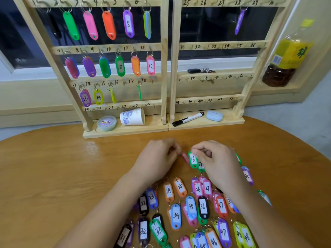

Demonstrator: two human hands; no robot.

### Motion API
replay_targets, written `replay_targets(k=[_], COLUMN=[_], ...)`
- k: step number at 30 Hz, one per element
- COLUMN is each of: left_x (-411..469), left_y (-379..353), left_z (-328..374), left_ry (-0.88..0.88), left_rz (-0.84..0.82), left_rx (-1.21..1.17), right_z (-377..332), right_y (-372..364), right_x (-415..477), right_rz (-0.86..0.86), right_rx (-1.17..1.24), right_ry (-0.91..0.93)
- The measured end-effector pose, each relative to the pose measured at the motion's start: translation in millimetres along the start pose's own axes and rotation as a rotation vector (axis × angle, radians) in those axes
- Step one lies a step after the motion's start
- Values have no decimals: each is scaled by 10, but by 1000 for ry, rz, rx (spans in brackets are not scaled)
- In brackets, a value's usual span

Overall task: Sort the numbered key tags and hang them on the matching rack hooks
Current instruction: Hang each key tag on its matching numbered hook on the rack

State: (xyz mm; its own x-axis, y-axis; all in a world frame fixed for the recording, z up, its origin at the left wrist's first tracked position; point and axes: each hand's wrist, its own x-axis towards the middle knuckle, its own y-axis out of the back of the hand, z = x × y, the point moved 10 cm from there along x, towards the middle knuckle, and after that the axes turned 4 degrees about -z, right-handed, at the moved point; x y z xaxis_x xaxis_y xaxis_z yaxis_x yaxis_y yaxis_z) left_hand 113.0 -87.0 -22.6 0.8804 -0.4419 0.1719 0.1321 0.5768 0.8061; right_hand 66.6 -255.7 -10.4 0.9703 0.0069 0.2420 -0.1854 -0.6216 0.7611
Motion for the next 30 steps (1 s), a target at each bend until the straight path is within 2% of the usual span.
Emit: replay_targets(k=[7,14,22,30], left_x=[-113,-198,-23,313], left_y=[630,1309,1924,2277], left_z=[-198,-537,-751,-539], left_ry=[76,131,151,69], left_rz=[107,233,343,482], left_rx=[-123,-58,-3,170], right_z=[-477,-1117,-1663,-1854], right_y=[-72,-211,-286,-155], right_x=[302,798,1360,1655], right_rz=[-27,1,73,111], right_rx=[-48,32,-19,63], right_ry=[120,229,380,369])
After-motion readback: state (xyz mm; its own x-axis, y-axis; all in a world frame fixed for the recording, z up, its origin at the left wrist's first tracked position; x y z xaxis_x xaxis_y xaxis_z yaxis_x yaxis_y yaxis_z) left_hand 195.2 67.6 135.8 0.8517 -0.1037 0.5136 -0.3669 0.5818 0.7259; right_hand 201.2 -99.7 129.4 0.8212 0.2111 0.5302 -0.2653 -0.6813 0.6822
